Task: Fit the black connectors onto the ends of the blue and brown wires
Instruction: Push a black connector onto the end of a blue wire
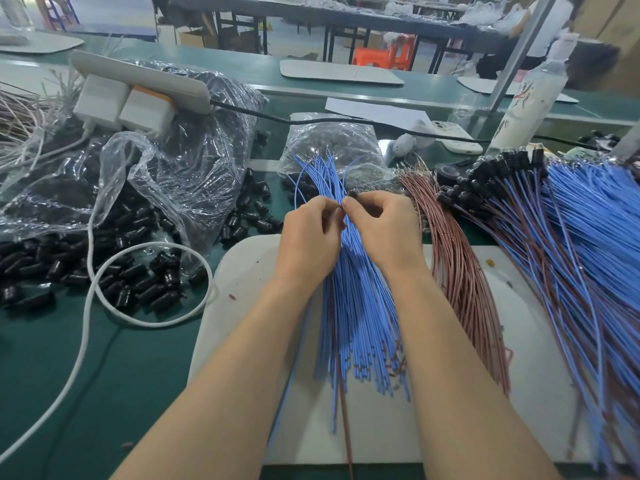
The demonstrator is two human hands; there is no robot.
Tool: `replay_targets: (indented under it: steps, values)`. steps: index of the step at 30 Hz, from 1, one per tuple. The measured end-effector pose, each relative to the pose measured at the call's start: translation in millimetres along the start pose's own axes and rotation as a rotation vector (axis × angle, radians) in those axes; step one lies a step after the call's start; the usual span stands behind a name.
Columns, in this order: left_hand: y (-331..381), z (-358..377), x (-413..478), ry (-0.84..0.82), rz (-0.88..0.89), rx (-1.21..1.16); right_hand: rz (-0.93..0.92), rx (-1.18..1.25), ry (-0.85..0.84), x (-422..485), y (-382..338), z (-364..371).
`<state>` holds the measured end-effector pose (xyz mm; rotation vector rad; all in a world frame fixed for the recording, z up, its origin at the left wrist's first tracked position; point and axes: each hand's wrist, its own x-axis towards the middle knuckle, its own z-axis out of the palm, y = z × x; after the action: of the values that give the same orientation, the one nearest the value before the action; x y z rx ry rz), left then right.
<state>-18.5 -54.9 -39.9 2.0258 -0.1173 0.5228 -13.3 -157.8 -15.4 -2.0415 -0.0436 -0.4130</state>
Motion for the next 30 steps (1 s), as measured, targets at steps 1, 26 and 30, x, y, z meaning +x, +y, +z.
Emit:
replay_targets:
  steps: [1, 26, 30]
  values:
    - [0.3, 0.1, 0.1, 0.003, -0.001, -0.002, 0.002, -0.006, -0.003, -0.5, -0.4, 0.3]
    - [1.2, -1.7, 1.1, -0.097, -0.079, 0.049, 0.022, 0.097, 0.109, 0.8, 0.7, 3.0]
    - [3.8, -4.1, 1.1, -0.152, -0.105, -0.093, 0.063, 0.175, 0.095, 4.1, 4.0, -1.9]
